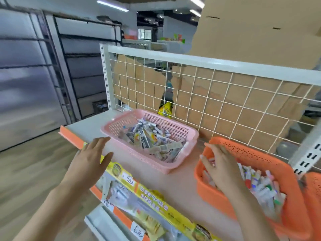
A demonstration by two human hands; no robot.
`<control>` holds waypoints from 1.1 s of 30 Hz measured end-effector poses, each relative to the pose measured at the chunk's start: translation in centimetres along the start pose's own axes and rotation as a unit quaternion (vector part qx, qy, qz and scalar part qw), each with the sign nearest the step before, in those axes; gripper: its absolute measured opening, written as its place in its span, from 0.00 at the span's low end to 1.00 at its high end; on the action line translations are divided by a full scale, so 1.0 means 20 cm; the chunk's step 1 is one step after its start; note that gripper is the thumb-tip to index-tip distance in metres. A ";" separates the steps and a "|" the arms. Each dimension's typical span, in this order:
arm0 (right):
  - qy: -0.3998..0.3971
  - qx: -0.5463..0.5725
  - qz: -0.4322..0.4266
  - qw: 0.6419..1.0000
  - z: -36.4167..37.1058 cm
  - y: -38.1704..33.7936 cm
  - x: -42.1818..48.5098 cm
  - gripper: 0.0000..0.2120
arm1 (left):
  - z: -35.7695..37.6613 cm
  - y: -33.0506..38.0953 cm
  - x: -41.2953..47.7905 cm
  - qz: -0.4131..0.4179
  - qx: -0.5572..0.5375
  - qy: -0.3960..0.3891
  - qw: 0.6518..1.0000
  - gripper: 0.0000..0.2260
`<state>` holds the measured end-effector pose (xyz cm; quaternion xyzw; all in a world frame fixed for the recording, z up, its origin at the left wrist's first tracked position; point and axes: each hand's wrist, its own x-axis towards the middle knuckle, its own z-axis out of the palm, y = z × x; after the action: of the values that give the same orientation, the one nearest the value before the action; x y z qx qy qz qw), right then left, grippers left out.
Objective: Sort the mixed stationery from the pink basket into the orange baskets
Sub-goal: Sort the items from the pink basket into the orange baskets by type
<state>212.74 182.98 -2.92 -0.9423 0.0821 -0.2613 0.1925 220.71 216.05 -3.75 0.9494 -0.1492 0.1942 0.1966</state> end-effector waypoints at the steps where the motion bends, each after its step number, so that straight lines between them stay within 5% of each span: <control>1: -0.001 -0.004 -0.002 1.000 0.03 -0.01 0.04 0.18 | 0.01 -0.01 0.04 0.000 0.001 -0.003 1.000 0.20; 13: -0.096 -0.017 -0.002 0.995 0.32 -0.19 0.33 0.18 | 0.17 -0.16 0.39 0.038 -0.050 -0.040 0.997 0.18; 23: -0.141 -0.051 0.092 0.984 0.52 -0.30 0.45 0.21 | 0.37 -0.30 0.87 0.189 -0.091 -0.163 0.964 0.22; 28: -0.233 -0.071 0.110 0.964 0.64 -0.35 0.50 0.20 | 0.49 -0.31 1.05 0.303 -0.068 -0.228 0.923 0.20; 33: -0.276 -0.129 0.114 0.946 0.72 -0.36 0.54 0.18 | 0.61 -0.25 1.17 0.422 -0.028 -0.333 0.842 0.23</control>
<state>229.89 191.42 -6.30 -0.9786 0.1658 0.0459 0.1132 246.86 210.42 -5.78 0.7961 -0.5976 -0.0741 0.0603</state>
